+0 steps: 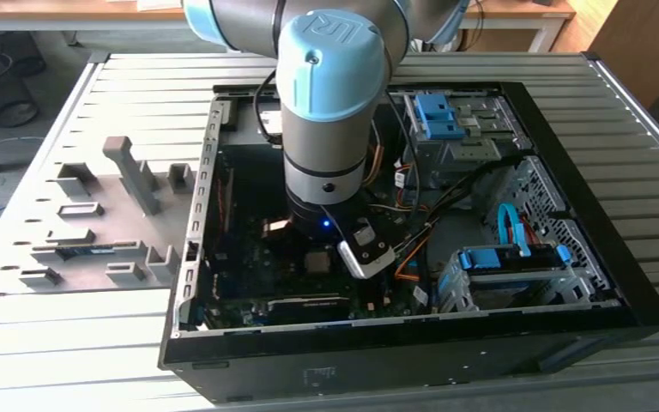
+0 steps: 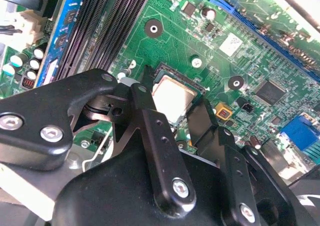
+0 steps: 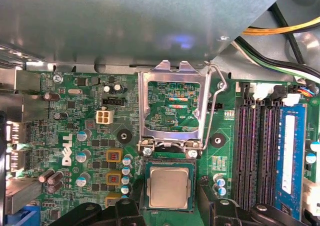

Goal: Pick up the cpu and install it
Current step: 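Place the cpu into insertion slot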

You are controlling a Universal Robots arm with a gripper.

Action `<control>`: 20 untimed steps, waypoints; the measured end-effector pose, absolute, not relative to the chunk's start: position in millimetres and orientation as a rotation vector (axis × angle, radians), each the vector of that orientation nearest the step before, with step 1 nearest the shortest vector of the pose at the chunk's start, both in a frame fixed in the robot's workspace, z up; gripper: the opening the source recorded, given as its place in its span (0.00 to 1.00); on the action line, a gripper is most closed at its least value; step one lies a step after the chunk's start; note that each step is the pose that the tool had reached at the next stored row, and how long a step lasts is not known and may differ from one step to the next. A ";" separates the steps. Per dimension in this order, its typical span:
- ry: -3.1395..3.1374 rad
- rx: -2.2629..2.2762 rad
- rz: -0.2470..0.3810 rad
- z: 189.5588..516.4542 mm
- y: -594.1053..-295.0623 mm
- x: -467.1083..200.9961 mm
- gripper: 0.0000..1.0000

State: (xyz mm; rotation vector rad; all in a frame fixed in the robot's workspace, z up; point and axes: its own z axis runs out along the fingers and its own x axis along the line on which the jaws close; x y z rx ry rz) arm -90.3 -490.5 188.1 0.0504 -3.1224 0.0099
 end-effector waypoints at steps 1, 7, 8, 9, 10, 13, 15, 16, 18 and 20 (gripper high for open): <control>-3.123 0.051 0.011 188.9 -490.5 -90.3 0.54; -3.123 0.051 0.012 193.9 -490.4 -90.4 0.54; -3.123 0.050 0.012 194.6 -490.4 -90.4 0.54; -3.123 0.050 0.013 195.7 -490.4 -90.5 0.54; -3.123 0.050 0.013 196.9 -490.4 -90.5 0.54; -3.123 0.050 0.013 201.5 -489.9 -90.5 0.54; -3.123 0.050 0.013 206.9 -489.2 -90.5 0.54; -3.123 0.050 0.013 209.9 -488.7 -90.5 0.54; -3.123 0.050 0.015 214.8 -487.3 -90.5 0.47; -3.123 0.050 0.019 217.9 -486.1 -90.5 0.40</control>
